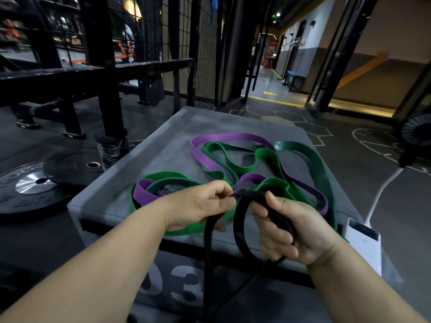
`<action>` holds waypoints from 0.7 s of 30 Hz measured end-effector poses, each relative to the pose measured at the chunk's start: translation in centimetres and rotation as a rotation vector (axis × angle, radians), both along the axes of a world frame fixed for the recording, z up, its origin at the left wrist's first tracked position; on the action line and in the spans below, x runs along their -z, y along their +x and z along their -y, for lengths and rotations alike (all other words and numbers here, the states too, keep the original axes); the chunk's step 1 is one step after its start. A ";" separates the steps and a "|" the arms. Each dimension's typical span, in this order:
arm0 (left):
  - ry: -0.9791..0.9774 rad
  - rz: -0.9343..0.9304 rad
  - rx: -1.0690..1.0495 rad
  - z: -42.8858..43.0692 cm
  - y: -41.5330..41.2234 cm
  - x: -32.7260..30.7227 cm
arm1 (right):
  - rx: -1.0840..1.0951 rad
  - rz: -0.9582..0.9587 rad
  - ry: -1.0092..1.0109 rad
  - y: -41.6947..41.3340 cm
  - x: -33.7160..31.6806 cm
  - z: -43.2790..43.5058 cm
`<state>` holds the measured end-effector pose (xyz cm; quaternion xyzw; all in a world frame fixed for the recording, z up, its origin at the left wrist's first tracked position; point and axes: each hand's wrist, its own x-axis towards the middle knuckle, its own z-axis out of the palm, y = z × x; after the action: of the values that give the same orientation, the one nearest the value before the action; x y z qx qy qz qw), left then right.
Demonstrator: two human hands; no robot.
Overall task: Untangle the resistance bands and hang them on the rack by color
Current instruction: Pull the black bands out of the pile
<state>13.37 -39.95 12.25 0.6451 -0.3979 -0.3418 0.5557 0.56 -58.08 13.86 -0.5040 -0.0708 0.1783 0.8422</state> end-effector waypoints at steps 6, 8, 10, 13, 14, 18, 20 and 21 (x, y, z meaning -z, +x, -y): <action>-0.255 0.033 -0.082 0.0 -0.5 -1.6 | -0.276 0.051 -0.064 0.0 1.2 -0.4; -0.202 0.245 -0.095 0.4 -1.3 -1.8 | -0.331 0.065 -0.097 0.1 1.7 -1.1; -0.160 0.329 -0.071 1.0 -2.0 -1.8 | -0.327 0.088 -0.098 0.2 2.0 -1.4; -0.137 0.209 -0.063 1.2 -2.3 -1.7 | -0.226 0.105 -0.067 0.4 2.0 -1.4; -0.143 0.189 -0.074 1.2 -2.2 -1.6 | -0.177 0.098 -0.055 0.5 1.9 -1.4; -0.096 0.166 -0.078 0.9 -1.7 -1.1 | -0.010 -0.020 -0.004 0.6 1.1 -1.8; -0.074 0.088 -0.039 0.9 -2.1 -1.1 | -0.042 -0.057 0.044 0.9 0.8 -1.6; -0.074 0.070 -0.035 0.9 -2.3 -1.2 | -0.069 -0.056 0.069 1.0 0.7 -1.4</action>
<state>11.03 -40.87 13.48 0.6425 -0.4182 -0.2945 0.5706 1.59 -56.65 13.12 -0.4666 -0.0706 0.2188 0.8541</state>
